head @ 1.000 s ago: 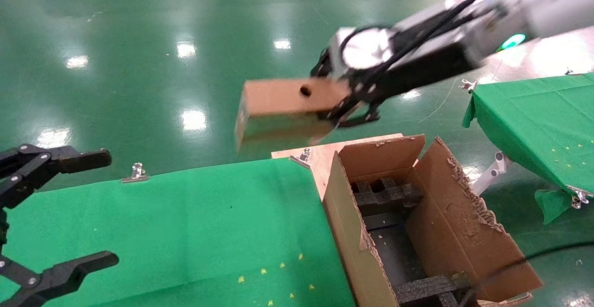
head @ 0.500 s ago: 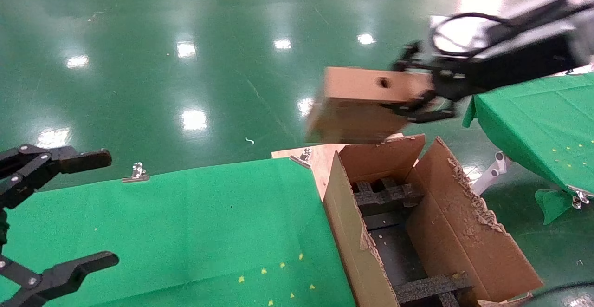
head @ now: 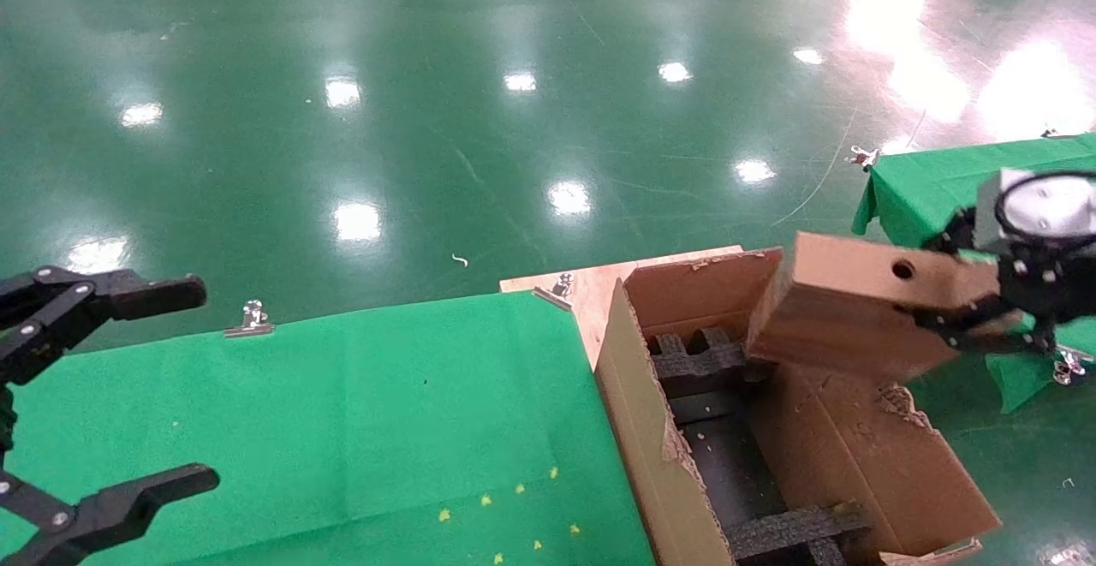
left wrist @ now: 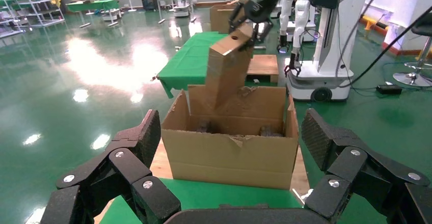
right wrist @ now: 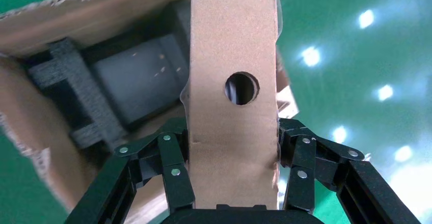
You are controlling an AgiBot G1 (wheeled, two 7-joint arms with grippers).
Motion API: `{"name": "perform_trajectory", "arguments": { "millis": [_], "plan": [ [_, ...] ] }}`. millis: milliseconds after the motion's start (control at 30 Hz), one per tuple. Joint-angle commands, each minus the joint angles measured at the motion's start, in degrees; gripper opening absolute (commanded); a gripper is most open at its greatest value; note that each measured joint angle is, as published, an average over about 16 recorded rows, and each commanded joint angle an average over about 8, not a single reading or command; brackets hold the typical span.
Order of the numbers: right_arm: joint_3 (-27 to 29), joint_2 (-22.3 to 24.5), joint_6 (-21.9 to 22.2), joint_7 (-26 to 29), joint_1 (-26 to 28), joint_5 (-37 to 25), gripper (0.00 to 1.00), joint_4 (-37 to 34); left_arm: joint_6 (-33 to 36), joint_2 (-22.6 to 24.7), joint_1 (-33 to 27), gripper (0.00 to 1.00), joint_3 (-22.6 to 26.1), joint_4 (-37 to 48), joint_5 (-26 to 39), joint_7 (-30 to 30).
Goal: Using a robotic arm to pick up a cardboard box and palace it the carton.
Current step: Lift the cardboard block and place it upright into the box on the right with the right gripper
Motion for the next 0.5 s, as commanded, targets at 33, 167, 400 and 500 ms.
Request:
{"name": "perform_trajectory", "arguments": {
  "millis": [33,167,400,500],
  "plan": [
    [-1.15,1.76,0.26,1.21,-0.13,0.23,0.0,1.31,0.0,0.0,0.0,1.0,0.0,0.0,0.0,0.0],
    [-1.94,2.45,1.07,1.89,-0.46,1.01,0.0,1.29,-0.01,0.0,0.01,1.0,0.0,0.01,-0.01,0.0],
    [-2.09,2.3,1.46,2.15,-0.72,1.28,0.0,1.01,-0.01,0.0,0.01,1.0,0.0,0.01,-0.01,0.01],
    [-2.35,2.17,2.43,3.9,-1.32,1.05,0.0,0.58,-0.01,0.0,0.01,1.0,0.01,0.01,-0.01,0.01]
  ]
}}
